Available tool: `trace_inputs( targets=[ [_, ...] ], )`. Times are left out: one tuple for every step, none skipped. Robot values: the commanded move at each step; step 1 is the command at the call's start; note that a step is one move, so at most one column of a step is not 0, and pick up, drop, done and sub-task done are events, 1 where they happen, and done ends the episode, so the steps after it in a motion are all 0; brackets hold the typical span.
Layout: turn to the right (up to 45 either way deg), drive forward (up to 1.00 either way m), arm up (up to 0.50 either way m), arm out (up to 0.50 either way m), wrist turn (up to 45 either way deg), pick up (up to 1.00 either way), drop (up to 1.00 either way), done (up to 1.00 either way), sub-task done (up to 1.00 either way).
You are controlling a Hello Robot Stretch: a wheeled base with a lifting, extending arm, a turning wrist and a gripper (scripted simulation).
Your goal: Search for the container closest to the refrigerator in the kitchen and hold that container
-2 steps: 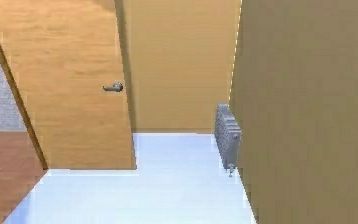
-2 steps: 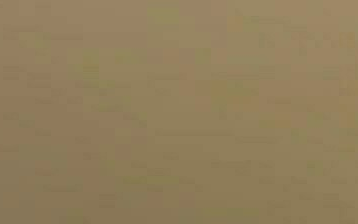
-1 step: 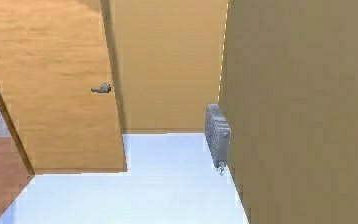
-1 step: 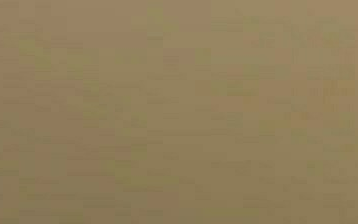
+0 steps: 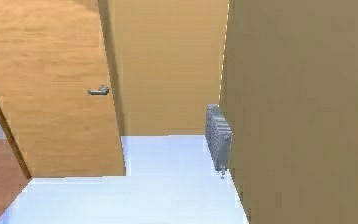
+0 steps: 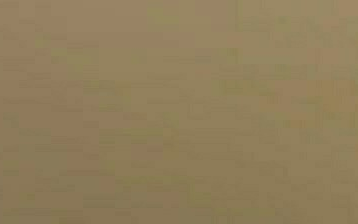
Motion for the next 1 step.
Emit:
trace_inputs(
  targets=[
    [-45.0,0.0,0.0,0.0,0.0,0.0,0.0,0.0,0.0]
  ],
)
